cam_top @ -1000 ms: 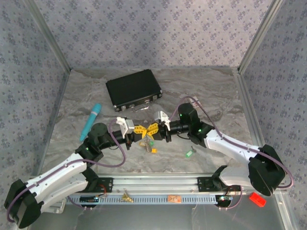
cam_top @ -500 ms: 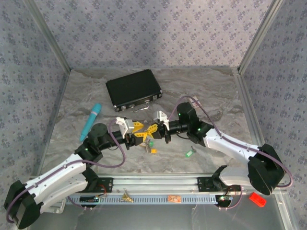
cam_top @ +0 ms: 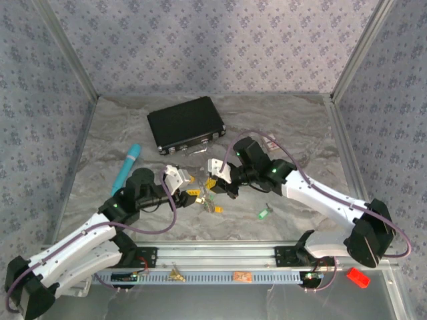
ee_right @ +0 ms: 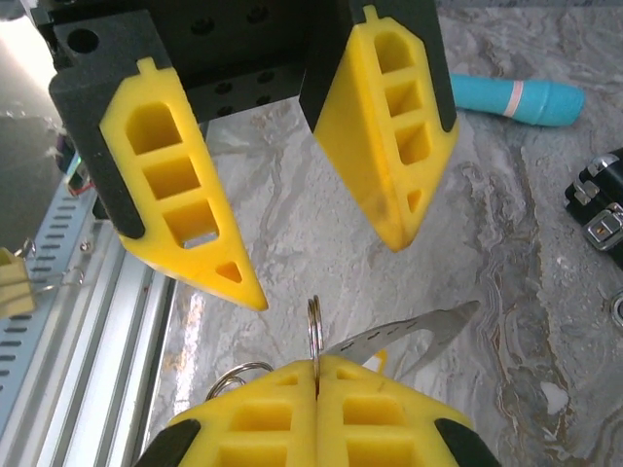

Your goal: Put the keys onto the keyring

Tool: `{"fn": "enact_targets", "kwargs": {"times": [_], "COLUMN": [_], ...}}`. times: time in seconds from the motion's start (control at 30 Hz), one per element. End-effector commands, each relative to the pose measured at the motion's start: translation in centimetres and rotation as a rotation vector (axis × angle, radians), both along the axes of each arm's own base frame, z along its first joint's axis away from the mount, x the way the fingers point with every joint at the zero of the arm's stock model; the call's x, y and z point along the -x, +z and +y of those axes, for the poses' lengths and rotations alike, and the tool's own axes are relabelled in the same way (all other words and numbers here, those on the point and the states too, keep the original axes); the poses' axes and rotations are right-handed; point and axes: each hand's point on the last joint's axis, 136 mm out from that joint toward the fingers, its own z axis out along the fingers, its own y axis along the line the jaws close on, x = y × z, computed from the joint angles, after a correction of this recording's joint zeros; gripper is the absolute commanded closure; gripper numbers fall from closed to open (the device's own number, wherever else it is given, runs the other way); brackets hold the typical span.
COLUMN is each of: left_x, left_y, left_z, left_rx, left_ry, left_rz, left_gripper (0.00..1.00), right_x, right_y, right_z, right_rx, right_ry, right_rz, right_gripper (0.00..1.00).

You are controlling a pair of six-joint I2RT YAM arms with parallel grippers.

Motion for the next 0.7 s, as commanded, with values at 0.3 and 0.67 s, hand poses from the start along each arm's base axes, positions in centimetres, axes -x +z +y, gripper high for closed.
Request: {"fn": "enact_targets", "kwargs": {"times": [0.3, 0.67], "left_x": [0.9, 1.5], "left_y": [1.2, 0.5], "left_z": [-1.7, -1.5], "left_rx": [0.042, 0.014], "left_ry": [-0.099, -0.125], "left_rz": [-0.034, -0.039], "left_gripper": [0.67, 1.00], "right_x": [0.8, 1.3], "right_y": [-0.5, 1.6], "right_z": [0.8, 0.4], "right_rx": [0.144, 0.031], "right_ry": [0.074, 0.069], "right_rz": [-0.077, -0.020], "right_gripper": [1.00, 0.91]}}
